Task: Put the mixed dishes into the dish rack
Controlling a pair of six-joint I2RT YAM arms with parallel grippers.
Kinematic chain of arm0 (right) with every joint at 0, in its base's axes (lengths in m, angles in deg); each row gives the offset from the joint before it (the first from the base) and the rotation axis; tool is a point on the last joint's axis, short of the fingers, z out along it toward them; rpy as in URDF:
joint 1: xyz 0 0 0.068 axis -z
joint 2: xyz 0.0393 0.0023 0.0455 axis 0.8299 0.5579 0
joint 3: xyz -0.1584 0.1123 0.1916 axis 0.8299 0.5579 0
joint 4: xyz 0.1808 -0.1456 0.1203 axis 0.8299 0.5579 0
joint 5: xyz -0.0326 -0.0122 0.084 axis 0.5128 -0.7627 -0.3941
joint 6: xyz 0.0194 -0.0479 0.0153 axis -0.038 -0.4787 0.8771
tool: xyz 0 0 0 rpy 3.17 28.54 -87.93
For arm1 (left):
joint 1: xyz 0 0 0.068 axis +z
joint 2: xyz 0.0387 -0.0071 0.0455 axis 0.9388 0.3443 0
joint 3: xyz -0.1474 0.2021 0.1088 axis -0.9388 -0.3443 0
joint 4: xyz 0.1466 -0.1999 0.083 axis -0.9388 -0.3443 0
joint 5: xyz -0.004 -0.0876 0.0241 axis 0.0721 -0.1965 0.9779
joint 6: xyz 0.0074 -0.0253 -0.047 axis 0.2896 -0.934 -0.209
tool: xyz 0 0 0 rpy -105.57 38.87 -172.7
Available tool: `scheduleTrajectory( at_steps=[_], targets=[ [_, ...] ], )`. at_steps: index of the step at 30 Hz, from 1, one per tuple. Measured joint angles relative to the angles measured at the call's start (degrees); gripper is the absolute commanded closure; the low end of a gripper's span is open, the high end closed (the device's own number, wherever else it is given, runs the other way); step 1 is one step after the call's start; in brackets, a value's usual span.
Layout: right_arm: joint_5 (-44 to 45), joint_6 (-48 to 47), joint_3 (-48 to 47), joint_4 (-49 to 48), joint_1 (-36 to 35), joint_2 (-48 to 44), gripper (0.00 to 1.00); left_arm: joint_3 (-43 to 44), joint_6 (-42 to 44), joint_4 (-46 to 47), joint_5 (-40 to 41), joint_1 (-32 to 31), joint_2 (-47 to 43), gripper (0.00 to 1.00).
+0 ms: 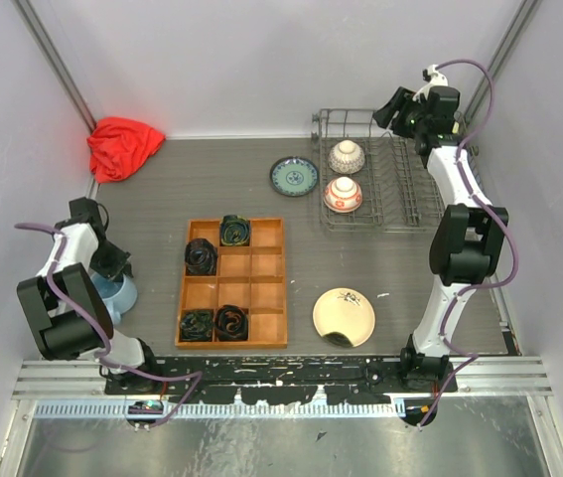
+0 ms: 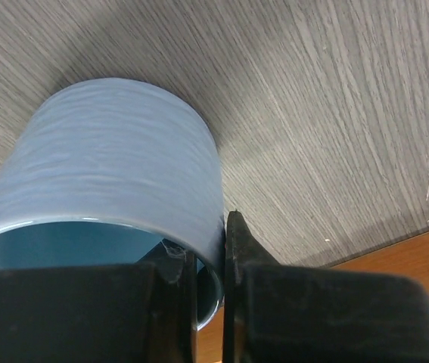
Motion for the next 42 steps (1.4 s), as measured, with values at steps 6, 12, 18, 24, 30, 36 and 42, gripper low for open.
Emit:
scheduleTrajectory(
  at_steps=[6, 12, 18, 24, 30, 36, 42],
  targets=[
    [-1.22, 0.33, 1.38, -0.57, 0.0, -1.95, 0.35, 0.22, -0.46, 0.79, -1.18, -2.45, 0.09, 1.0],
    [-6.99, 3.39, 2.6, -3.69, -0.61, -2.91, 0.35, 7.34, -5.55, 0.44, -9.05, -7.74, 1.16, 1.0],
    [-10.69, 4.68, 3.08, -4.74, -5.51, -2.93, 0.33, 22.56, -13.27, 2.71, -13.44, -14.32, 1.33, 1.0],
    [-16.0, 11.08, 4.15, -9.46, -11.58, -2.93, 0.31, 28.74, -22.77, 6.75, -19.3, -15.96, 1.18, 1.0],
    [-23.45, 23.71, 8.35, -21.38, -14.62, -2.93, 0.27, 27.67, -38.62, 17.9, -25.64, -17.31, 1.38, 1.0],
    [-28.2, 39.06, 16.22, -35.65, -16.31, -2.93, 0.24, 25.07, -53.27, 33.48, -30.25, -20.17, 4.17, 1.0],
    [-30.82, 47.74, 17.64, -40.13, -18.99, -2.93, 0.21, 24.63, -63.41, 43.89, -32.09, -22.91, 7.87, 1.0]
  ],
)
